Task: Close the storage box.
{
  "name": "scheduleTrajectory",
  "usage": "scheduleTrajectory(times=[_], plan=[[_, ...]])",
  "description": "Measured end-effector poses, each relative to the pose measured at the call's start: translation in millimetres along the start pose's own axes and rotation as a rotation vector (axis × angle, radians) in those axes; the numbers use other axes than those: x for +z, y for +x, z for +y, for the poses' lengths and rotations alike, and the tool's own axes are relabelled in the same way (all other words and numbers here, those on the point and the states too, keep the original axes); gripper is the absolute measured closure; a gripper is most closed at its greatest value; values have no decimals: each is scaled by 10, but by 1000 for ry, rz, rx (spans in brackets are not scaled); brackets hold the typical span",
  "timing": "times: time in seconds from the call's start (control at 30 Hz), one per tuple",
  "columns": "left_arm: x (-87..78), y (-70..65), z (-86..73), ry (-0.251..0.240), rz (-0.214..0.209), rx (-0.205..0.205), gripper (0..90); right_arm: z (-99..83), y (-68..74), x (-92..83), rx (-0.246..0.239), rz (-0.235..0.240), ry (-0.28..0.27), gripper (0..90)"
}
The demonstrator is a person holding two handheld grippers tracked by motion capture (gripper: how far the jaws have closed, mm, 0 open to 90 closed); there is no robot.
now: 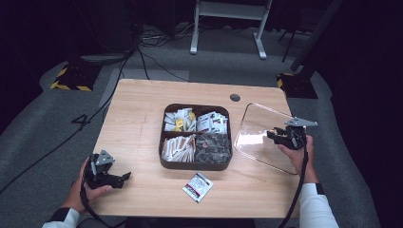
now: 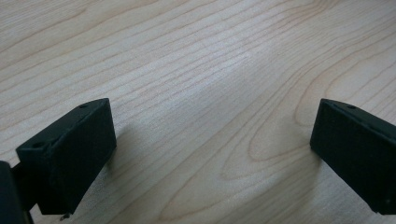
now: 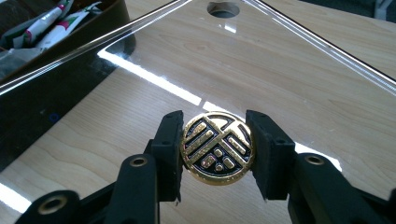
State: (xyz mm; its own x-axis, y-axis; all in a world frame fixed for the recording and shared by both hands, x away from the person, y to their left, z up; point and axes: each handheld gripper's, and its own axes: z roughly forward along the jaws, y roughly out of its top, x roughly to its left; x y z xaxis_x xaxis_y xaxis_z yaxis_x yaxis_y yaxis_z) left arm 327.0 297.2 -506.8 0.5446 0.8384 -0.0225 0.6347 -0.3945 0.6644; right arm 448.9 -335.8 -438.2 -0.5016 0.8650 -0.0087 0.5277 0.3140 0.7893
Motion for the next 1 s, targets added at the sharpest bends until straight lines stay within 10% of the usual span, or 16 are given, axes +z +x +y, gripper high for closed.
scheduleTrajectory(times=[1.0], plan=[[0,1,0,1,-1,1,5,202,301,-104,-31,17,-55,592]])
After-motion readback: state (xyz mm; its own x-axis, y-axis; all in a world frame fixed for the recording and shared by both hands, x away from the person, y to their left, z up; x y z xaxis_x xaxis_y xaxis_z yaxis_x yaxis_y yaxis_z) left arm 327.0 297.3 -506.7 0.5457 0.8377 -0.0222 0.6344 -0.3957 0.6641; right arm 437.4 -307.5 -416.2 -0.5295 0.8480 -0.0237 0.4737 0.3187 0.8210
